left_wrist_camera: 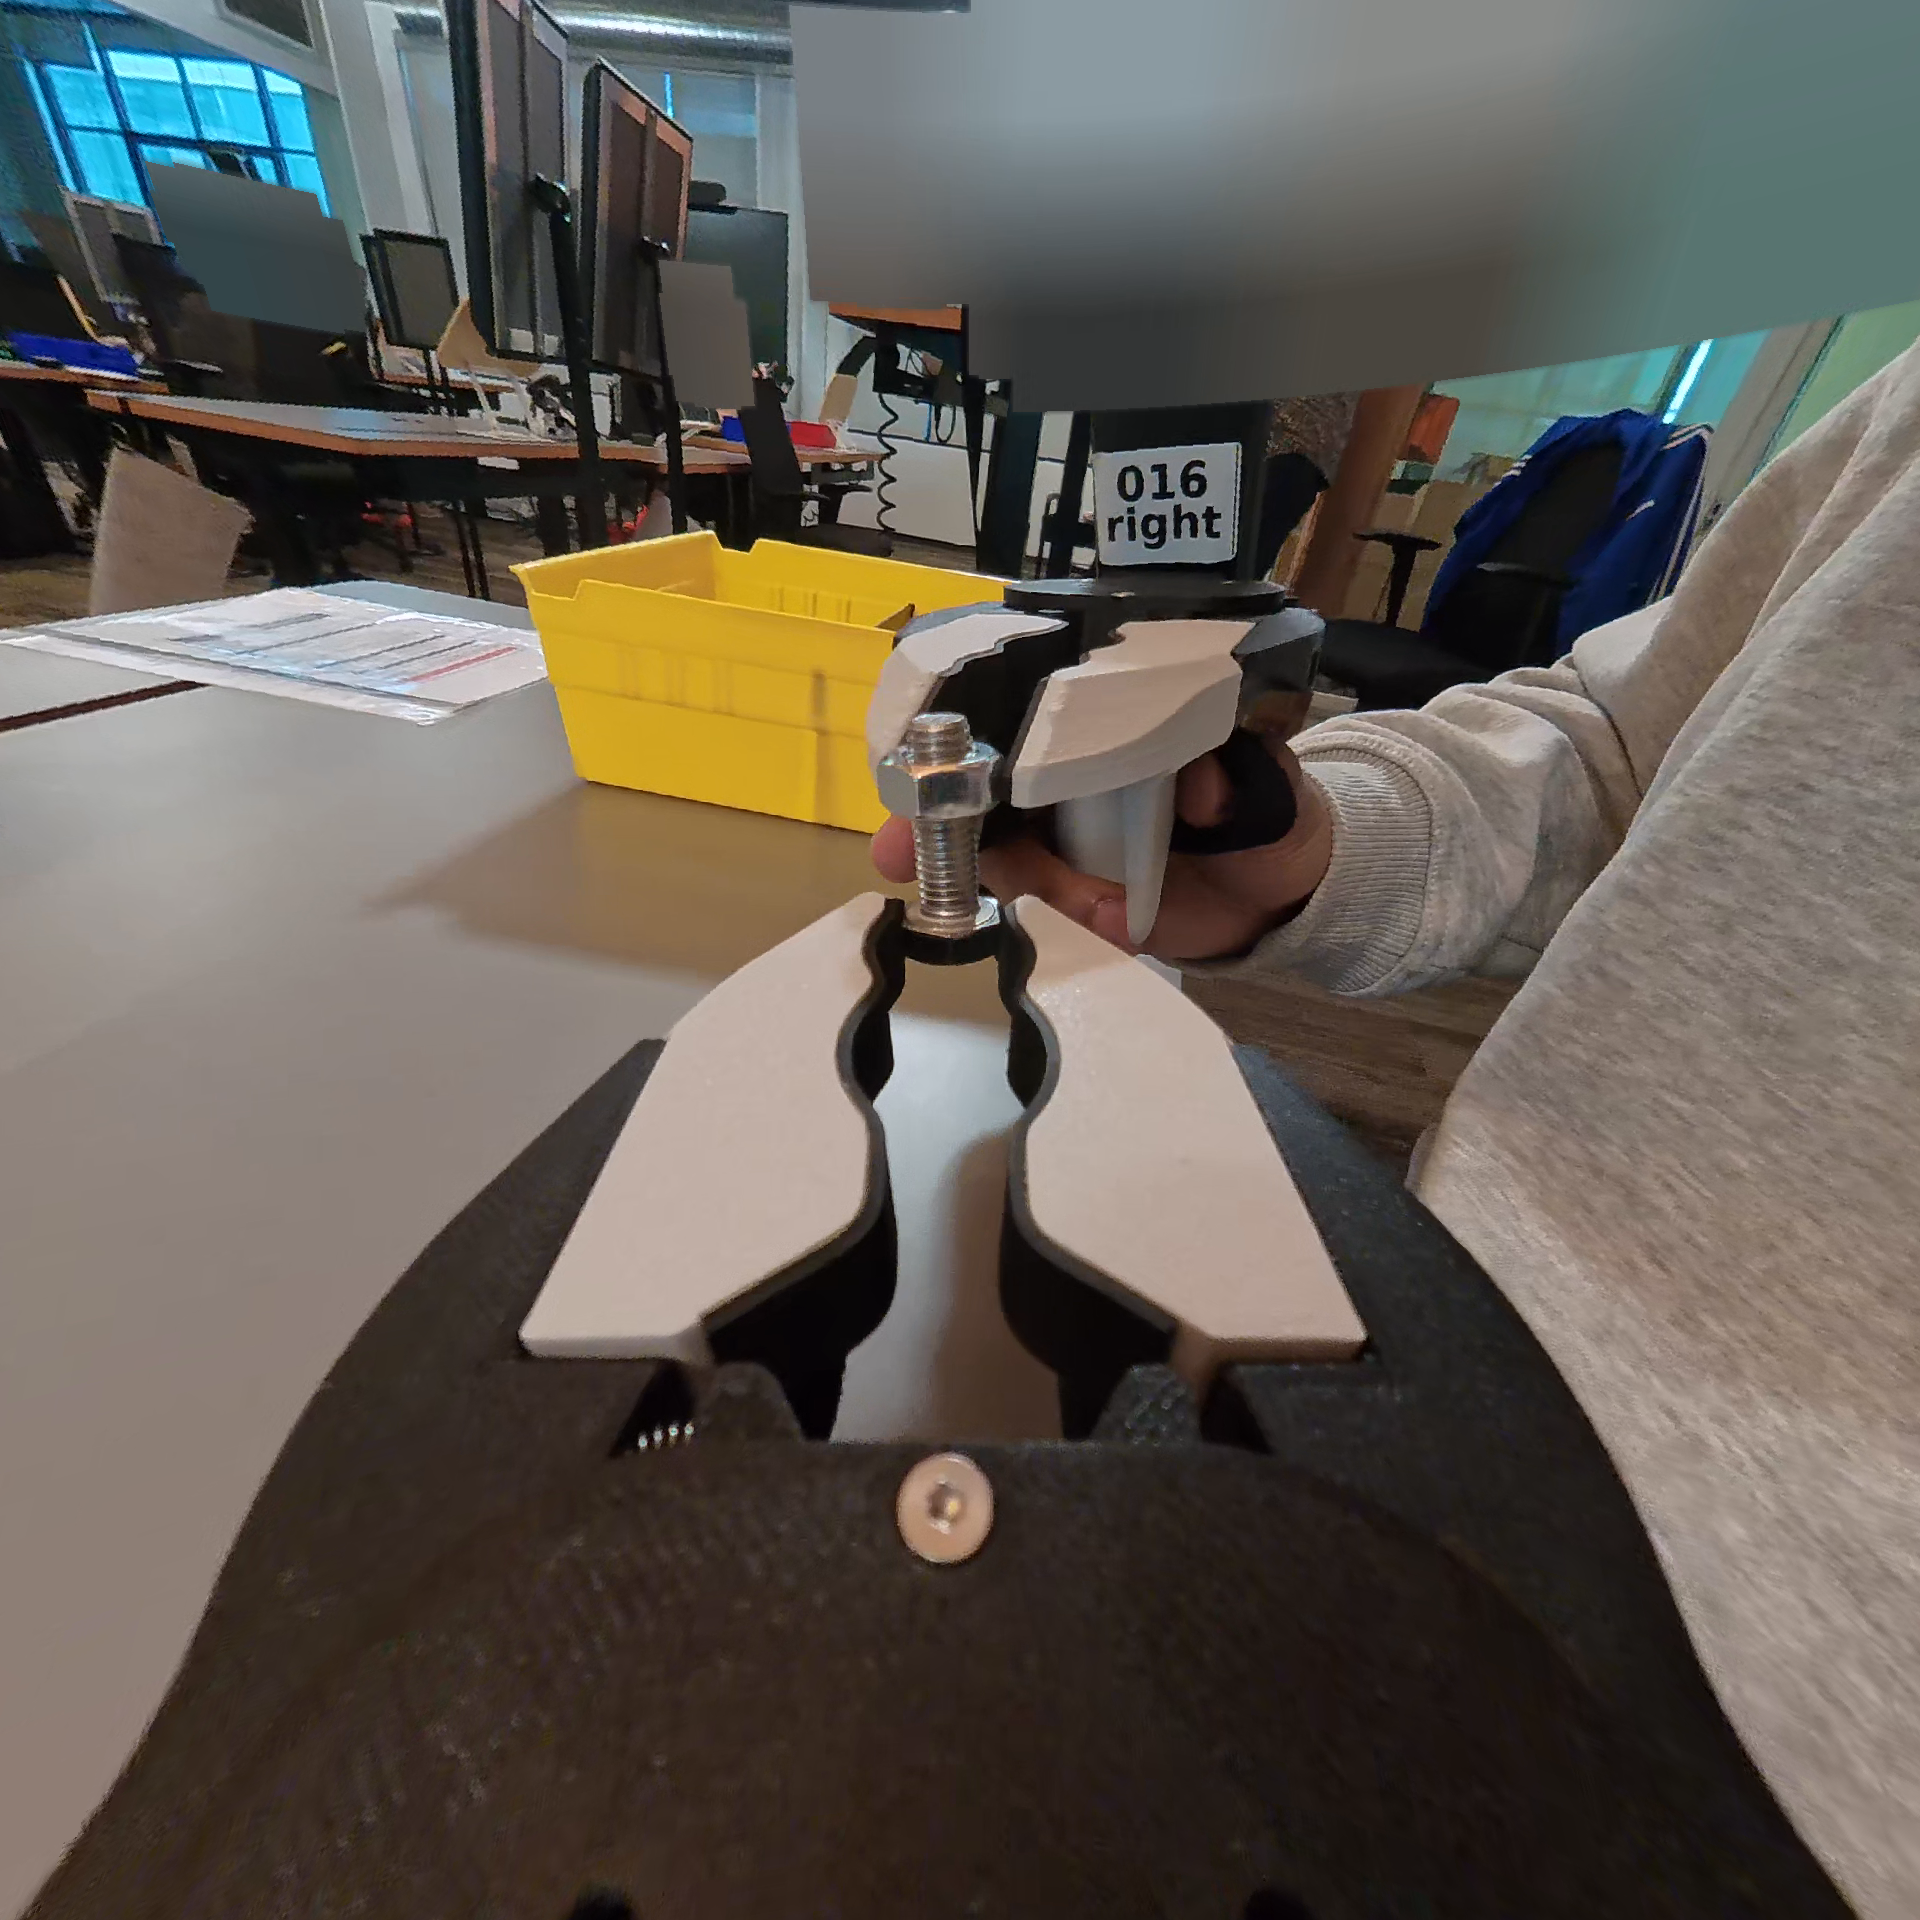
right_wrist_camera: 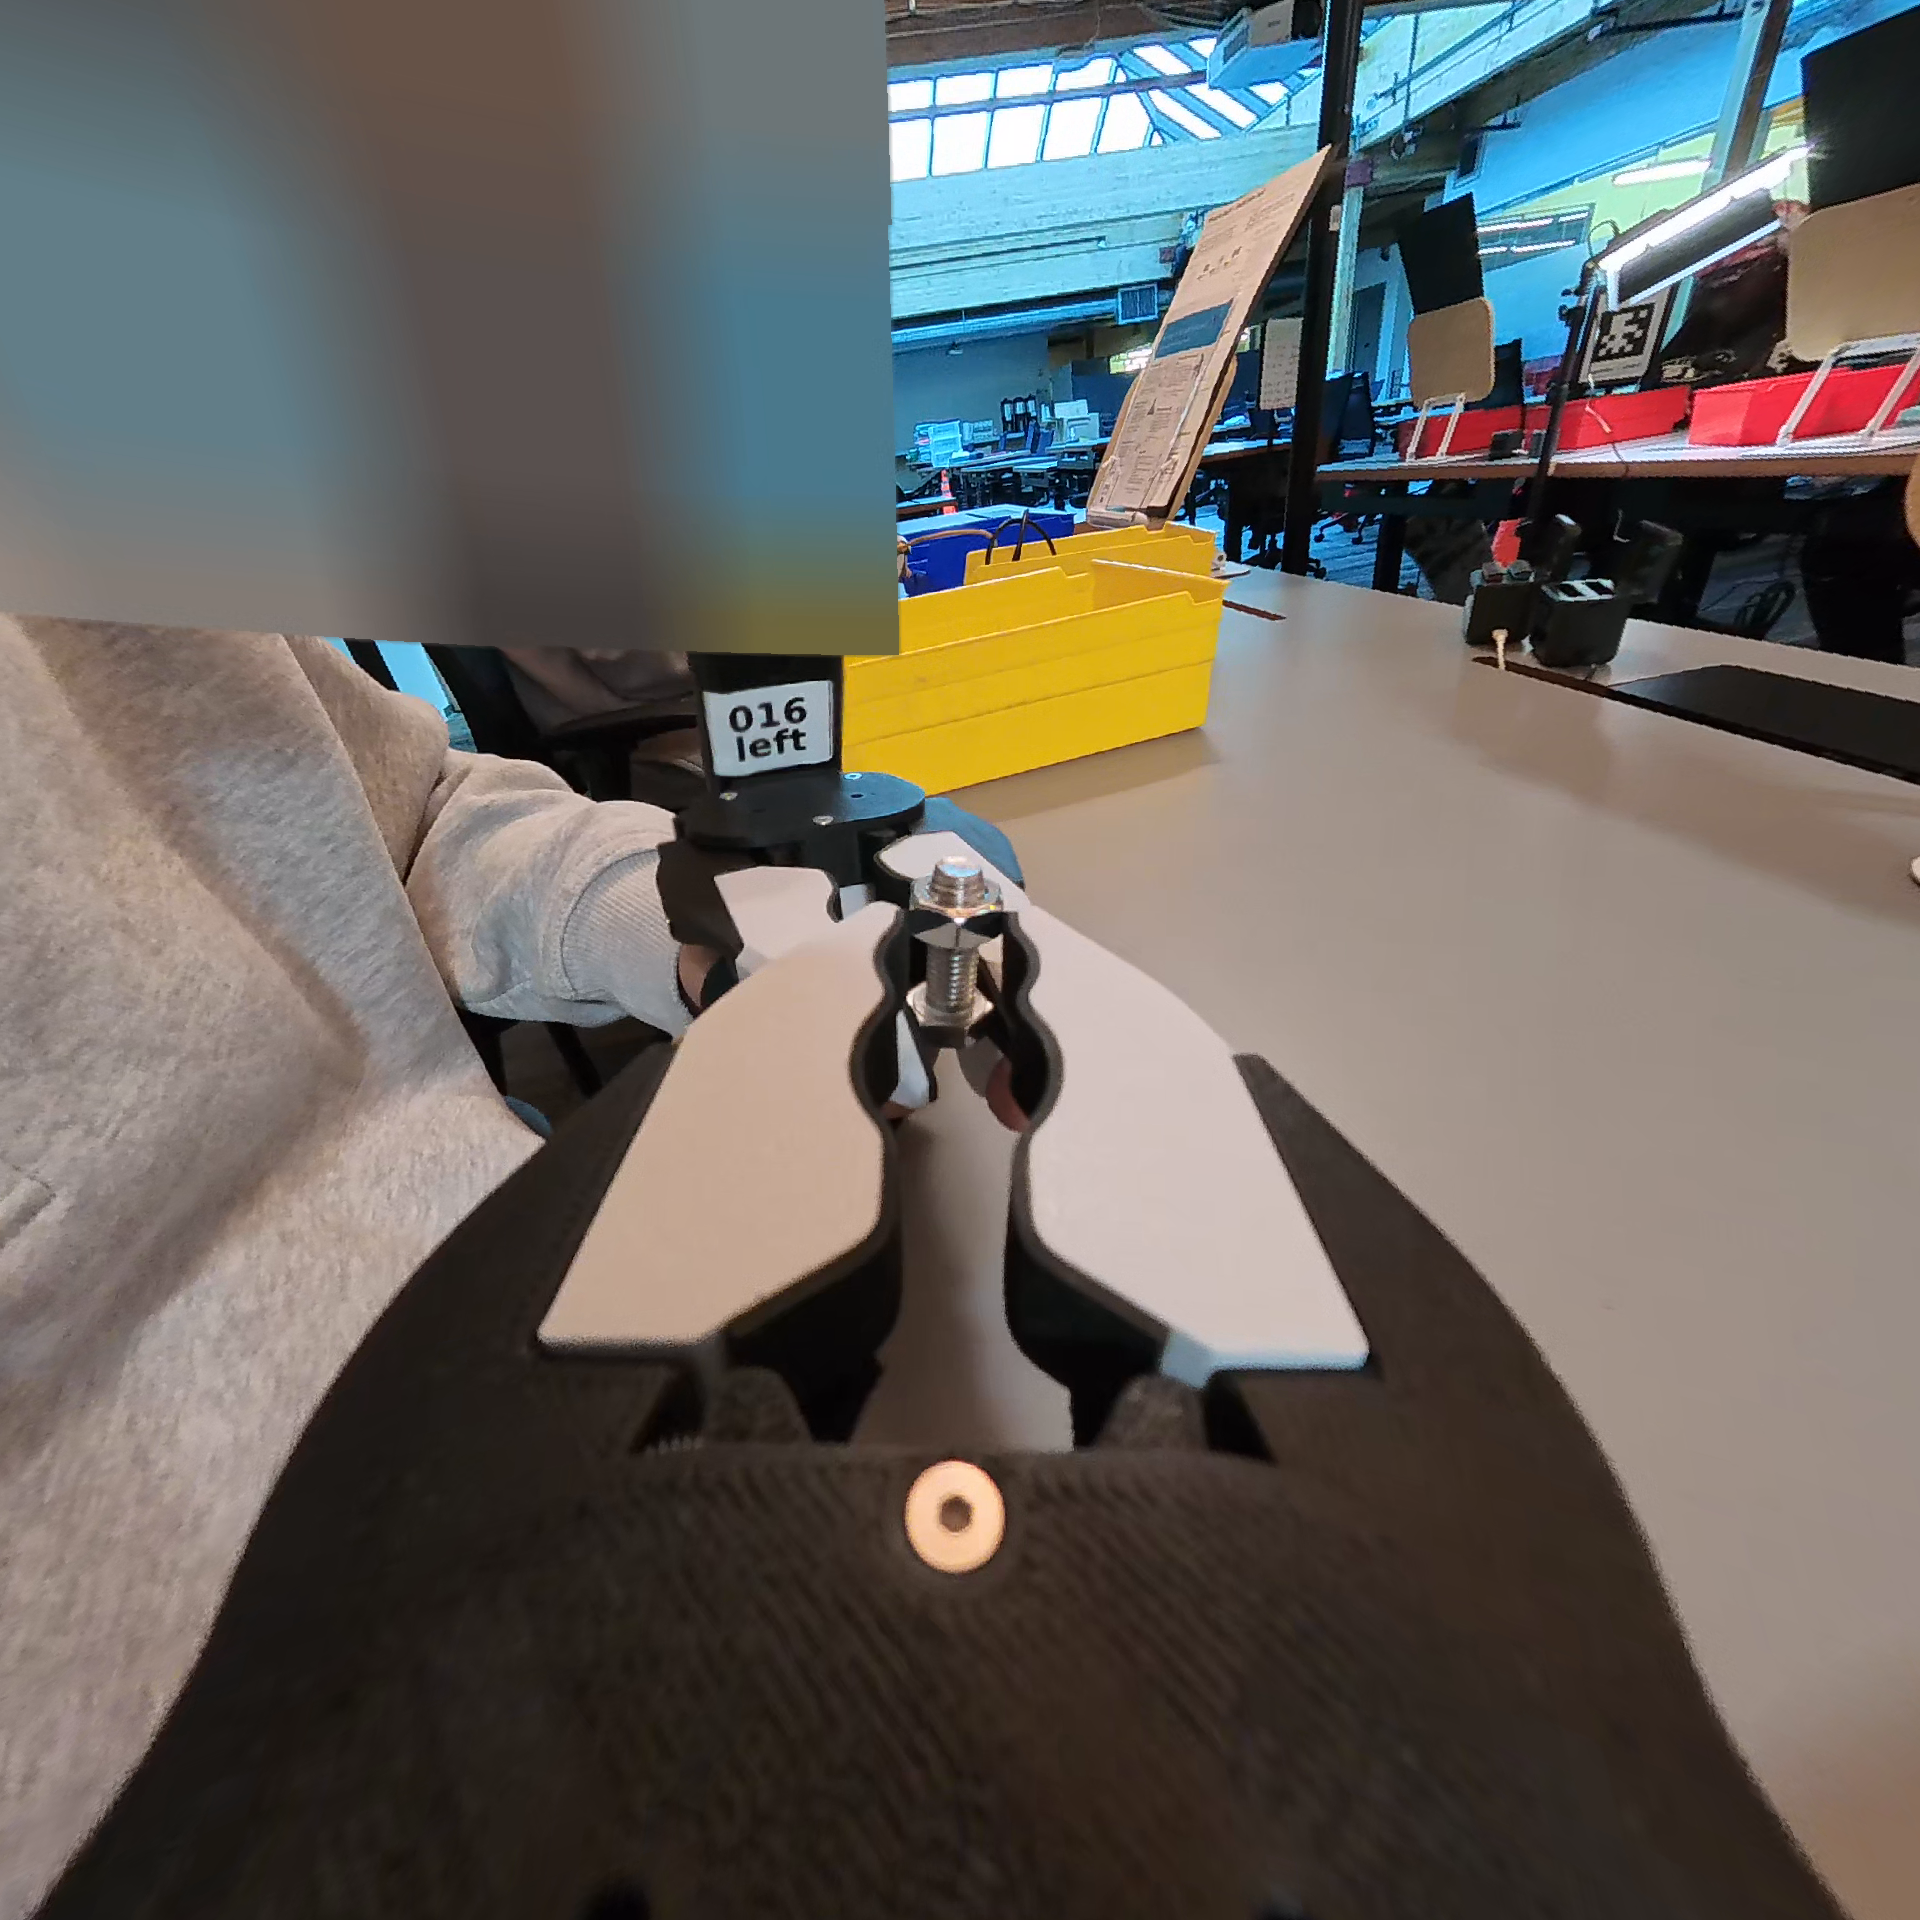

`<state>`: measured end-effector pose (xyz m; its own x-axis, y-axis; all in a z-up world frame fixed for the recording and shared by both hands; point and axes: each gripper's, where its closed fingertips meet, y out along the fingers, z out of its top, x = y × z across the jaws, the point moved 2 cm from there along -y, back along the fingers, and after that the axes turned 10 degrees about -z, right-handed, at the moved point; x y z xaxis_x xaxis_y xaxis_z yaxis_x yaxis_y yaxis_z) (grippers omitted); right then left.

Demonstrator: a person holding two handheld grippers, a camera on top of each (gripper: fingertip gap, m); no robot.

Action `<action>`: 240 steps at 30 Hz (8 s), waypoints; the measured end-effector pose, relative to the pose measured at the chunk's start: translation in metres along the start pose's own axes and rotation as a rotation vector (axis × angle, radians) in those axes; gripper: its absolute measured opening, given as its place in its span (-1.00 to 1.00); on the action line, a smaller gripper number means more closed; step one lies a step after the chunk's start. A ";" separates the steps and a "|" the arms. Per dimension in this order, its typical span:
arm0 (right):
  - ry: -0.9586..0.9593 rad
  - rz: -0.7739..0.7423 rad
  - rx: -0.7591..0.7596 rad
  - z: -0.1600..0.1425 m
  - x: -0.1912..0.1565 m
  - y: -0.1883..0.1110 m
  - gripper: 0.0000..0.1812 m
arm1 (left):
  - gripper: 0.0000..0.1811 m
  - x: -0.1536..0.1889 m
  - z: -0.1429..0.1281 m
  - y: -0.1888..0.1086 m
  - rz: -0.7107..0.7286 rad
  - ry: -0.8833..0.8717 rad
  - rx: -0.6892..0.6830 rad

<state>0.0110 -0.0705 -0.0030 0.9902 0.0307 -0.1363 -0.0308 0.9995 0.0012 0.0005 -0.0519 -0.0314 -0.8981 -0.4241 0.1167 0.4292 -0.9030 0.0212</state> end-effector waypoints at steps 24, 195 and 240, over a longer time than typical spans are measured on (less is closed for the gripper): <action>0.087 0.016 0.021 0.004 0.003 -0.001 -0.86 | -0.81 -0.002 0.002 -0.001 -0.001 -0.012 0.022; 0.047 -0.027 0.039 0.005 0.006 0.001 -0.64 | -0.81 0.003 0.003 0.000 -0.016 -0.027 0.042; -0.010 -0.026 -0.048 -0.006 -0.005 0.006 -0.89 | -0.80 0.006 0.003 0.001 -0.038 -0.042 0.060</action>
<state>0.0046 -0.0647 -0.0085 0.9920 0.0048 -0.1259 -0.0111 0.9987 -0.0499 -0.0035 -0.0553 -0.0274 -0.9097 -0.3850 0.1557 0.4008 -0.9121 0.0862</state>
